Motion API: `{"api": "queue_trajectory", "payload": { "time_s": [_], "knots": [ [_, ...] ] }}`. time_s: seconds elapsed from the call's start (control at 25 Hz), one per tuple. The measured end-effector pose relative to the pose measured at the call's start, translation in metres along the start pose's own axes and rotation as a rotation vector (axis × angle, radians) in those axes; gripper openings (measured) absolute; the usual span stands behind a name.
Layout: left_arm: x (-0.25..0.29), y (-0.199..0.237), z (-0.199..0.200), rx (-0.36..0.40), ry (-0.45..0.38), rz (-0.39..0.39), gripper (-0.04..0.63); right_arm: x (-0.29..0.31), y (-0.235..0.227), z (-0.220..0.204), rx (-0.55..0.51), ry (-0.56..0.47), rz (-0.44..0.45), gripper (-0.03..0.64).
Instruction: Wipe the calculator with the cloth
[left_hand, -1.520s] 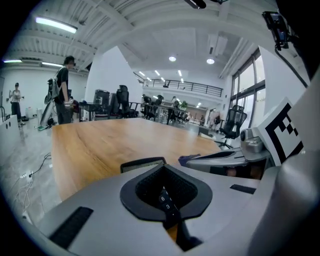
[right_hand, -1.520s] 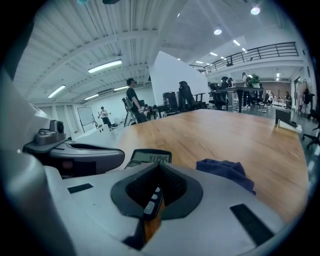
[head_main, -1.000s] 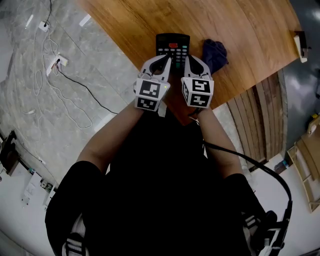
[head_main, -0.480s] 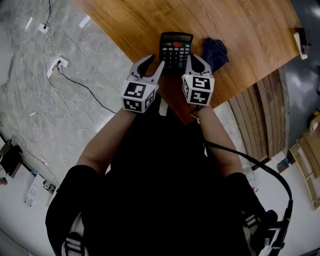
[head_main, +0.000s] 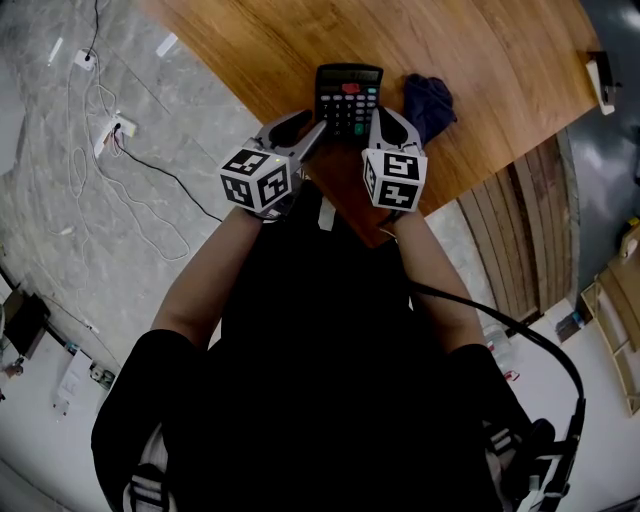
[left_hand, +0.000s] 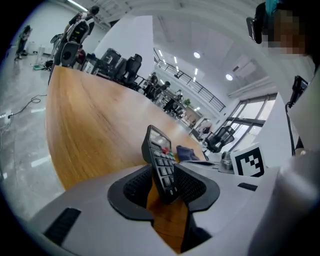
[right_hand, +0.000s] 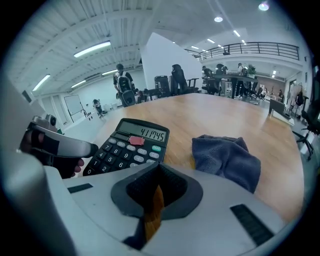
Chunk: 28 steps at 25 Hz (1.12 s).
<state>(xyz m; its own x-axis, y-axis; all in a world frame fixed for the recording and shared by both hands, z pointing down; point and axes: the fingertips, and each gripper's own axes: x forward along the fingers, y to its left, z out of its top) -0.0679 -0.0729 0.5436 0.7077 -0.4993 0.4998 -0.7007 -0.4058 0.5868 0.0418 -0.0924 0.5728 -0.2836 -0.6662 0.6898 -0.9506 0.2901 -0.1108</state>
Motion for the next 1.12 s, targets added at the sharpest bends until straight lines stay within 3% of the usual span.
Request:
{"api": "queue_trajectory", "payload": {
  "time_s": [0.48, 0.76, 1.12],
  "knots": [
    [0.016, 0.010, -0.010, -0.018, 0.056, 0.032, 0.135, -0.002, 0.003, 0.002, -0.001, -0.020, -0.006, 0.015],
    [0.016, 0.007, -0.009, -0.079, 0.072, -0.037, 0.124, -0.003, 0.003, 0.002, 0.035, -0.031, 0.005, 0.015],
    [0.016, 0.002, -0.003, -0.205, -0.031, -0.089, 0.082, -0.006, -0.005, 0.001, 0.094, -0.022, -0.014, 0.015]
  ]
}}
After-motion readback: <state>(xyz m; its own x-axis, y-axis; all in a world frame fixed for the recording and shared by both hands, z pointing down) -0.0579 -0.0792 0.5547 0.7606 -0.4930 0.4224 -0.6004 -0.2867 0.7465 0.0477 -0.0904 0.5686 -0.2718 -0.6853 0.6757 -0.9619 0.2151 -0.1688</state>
